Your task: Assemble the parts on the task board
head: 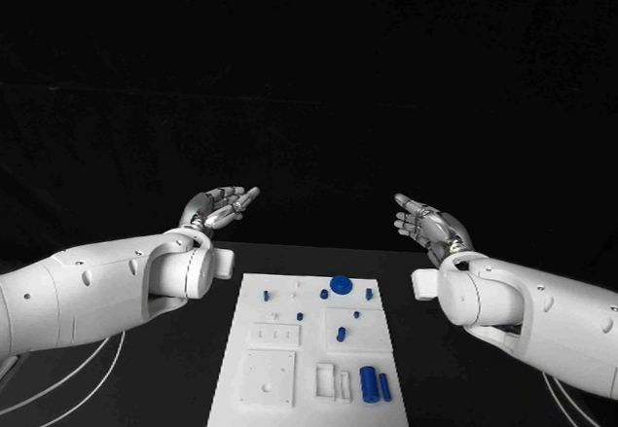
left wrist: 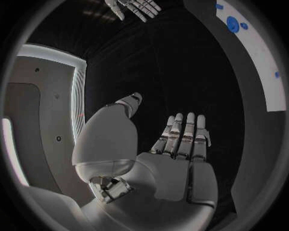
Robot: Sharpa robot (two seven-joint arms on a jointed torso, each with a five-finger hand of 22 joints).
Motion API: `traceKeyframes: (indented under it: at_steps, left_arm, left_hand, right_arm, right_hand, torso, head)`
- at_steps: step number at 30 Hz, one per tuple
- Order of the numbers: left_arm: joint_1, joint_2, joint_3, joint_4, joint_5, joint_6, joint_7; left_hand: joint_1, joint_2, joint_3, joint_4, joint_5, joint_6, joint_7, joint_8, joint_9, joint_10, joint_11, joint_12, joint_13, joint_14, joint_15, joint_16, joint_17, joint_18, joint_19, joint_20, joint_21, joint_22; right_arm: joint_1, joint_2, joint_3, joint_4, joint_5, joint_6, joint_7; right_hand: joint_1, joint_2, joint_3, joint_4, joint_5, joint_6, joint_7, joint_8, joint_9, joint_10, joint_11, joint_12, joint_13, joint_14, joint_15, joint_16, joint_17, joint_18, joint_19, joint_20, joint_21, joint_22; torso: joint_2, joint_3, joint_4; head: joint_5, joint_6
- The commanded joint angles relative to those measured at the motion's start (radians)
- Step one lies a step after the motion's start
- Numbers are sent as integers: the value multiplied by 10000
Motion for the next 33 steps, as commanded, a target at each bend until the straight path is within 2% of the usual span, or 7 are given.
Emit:
traceKeyframes:
  at_steps: [1,11,20,25,30,31,33]
  left_arm:
    - [251,137,-154,-416,305,1295,-808]
    - [413,207,-273,-664,347,1485,-942]
    - [409,-14,-285,-553,311,1838,-736]
    - [415,-298,-285,-162,13,2156,-714]
    - [437,-615,-281,385,-275,2384,-721]
    - [448,-687,-280,512,-296,2459,-725]
    - [469,-831,-279,783,-305,2573,-698]
  left_hand:
    - [529,-121,192,113,76,231,41,155,225,301,33,87,35,250,58,166,188,-156,180,61,157,564]
    - [546,-92,174,134,75,230,55,164,235,311,49,91,37,245,62,174,200,-156,169,59,182,564]
    - [890,493,-339,-107,77,1196,496,620,394,1302,440,535,223,1025,132,590,383,-121,573,-156,489,545]
    - [1763,1170,-1070,-663,375,2410,671,867,287,2618,608,961,357,2418,119,1057,466,188,1979,-629,1001,438]
    - [2108,1353,-1218,-882,460,2906,671,957,233,3237,550,1170,426,3143,20,1321,534,366,2631,-763,1229,440]
    - [2310,1419,-1203,-1030,493,3075,629,994,220,3452,505,1246,452,3457,-68,1462,591,451,2909,-830,1352,458]
    - [2577,1527,-1155,-1226,449,3264,572,995,170,3814,425,1366,493,3949,-215,1668,679,568,3345,-938,1535,468]
  right_arm:
    - [310,49,-143,-438,-345,2338,-1489]
    - [825,106,-421,-1104,-465,3572,-2352]
    - [816,734,-435,-2160,-4303,2868,-2034]
    - [806,1044,-433,-2551,-7141,2583,-1916]
    - [792,1285,-430,-2828,-9250,2240,-1783]
    - [792,1322,-429,-2856,-9590,2201,-1769]
    - [789,1444,-427,-2935,-10425,2129,-1734]
  right_hand:
    - [508,31,208,-119,83,302,980,219,226,418,114,100,51,335,129,244,213,232,81,158,85,629]
    - [1259,47,274,-784,-34,788,1119,686,603,1489,231,238,152,840,243,639,528,415,536,177,225,1828]
    - [2089,-105,855,-1513,51,2047,1052,1391,909,2958,97,849,388,2258,193,1430,878,920,2094,84,727,3064]
    - [2654,-346,2076,-1862,-560,3472,740,1893,992,4589,-467,1285,499,4235,-567,2338,1324,1694,4248,49,1139,2727]
    - [2666,-358,2172,-1897,-612,3591,713,1911,982,4715,-504,1289,491,4422,-651,2408,1377,1770,4470,52,1165,2678]
    - [3061,-400,2459,-2003,-927,4122,553,2189,1092,5306,-743,1572,614,6051,-1361,3395,1863,2117,5944,-143,1935,2914]
    - [3084,-571,2863,-2012,-1035,4418,449,2196,1046,5606,-878,1550,587,6728,-1787,3683,2125,2159,6999,-420,2266,2821]
  torso:
    - [1,-1,-3]
    - [1,-1,-3]
    - [-7,-34,-22]
    - [55,-7,-13]
    - [229,-9,36]
    - [261,-16,47]
    - [350,-16,82]
  head:
    - [1,0]
    - [1,0]
    - [71,-78]
    - [87,-46]
    - [51,24]
    - [45,38]
    - [23,56]
